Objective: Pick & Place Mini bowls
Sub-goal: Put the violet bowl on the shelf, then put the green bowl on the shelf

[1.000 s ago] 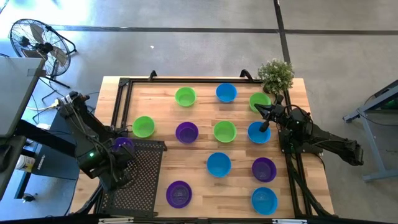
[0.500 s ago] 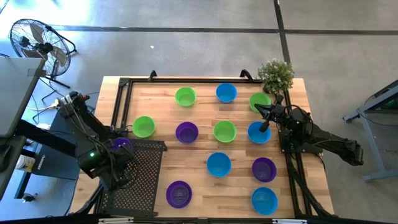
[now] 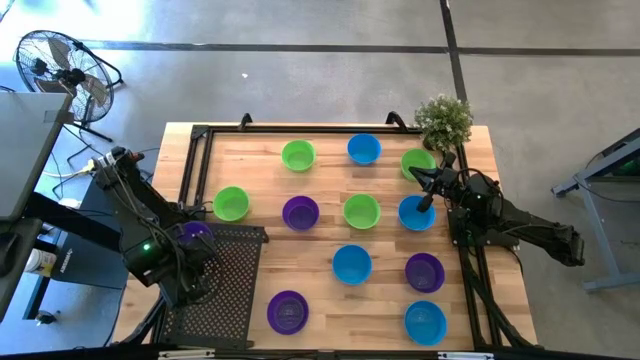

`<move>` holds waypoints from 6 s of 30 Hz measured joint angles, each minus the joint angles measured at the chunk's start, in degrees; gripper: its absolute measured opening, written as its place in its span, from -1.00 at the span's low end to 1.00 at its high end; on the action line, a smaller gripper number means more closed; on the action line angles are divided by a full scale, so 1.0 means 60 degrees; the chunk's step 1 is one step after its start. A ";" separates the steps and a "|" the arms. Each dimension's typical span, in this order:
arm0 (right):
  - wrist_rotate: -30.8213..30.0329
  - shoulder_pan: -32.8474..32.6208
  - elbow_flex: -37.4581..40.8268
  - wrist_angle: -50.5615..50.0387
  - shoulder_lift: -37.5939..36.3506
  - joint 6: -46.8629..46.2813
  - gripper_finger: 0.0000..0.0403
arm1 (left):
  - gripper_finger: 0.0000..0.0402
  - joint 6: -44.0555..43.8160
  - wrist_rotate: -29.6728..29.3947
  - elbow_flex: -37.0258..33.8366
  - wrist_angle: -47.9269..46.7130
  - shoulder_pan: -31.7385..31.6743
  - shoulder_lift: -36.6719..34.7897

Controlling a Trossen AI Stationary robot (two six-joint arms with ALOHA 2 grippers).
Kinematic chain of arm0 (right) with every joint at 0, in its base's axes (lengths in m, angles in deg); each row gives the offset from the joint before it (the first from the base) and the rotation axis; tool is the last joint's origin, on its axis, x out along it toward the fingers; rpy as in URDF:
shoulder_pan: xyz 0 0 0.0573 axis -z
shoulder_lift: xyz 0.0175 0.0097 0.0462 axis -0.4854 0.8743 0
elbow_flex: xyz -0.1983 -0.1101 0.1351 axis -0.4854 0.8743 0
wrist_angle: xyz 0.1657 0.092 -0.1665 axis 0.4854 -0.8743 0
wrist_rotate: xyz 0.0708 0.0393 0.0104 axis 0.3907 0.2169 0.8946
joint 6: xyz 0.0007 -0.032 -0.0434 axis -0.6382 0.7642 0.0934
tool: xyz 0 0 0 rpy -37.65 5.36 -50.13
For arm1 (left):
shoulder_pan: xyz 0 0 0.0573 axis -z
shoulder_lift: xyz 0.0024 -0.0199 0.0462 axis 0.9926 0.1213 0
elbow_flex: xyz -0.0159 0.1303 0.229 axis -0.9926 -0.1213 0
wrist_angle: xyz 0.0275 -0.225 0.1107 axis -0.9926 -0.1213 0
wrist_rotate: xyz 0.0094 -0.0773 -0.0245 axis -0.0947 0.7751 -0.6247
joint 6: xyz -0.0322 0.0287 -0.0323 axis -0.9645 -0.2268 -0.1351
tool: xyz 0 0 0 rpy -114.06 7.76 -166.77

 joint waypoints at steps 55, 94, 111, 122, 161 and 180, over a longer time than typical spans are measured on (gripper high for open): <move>0.0004 -0.0002 0.0000 -0.0018 -0.0002 0.0004 -1.00 | -0.34 0.8772 -0.0032 -0.0300 0.3417 -1.2420 0.2296; 0.0004 -0.0002 0.0000 -0.0022 0.0000 0.0002 -1.00 | 0.15 0.7045 0.1175 -0.3399 0.4773 -1.2866 0.1469; 0.0004 -0.0002 0.0000 -0.0022 0.0001 0.0000 -1.00 | -0.12 0.6792 0.1492 -0.4505 0.5813 -1.2474 0.1472; 0.0003 -0.0002 0.0000 -0.0022 -0.0002 0.0003 -1.00 | -0.70 0.7164 0.1803 -0.4626 0.5938 -1.2469 0.1472; 0.0000 -0.0002 0.0000 -0.0022 -0.0002 0.0004 -1.00 | -0.99 0.6713 0.0126 0.3866 0.0462 -0.4470 0.1373; 0.0000 -0.0002 0.0000 -0.0022 -0.0002 0.0004 -1.00 | -1.00 0.1851 0.1787 0.5351 -0.0035 0.0653 0.4120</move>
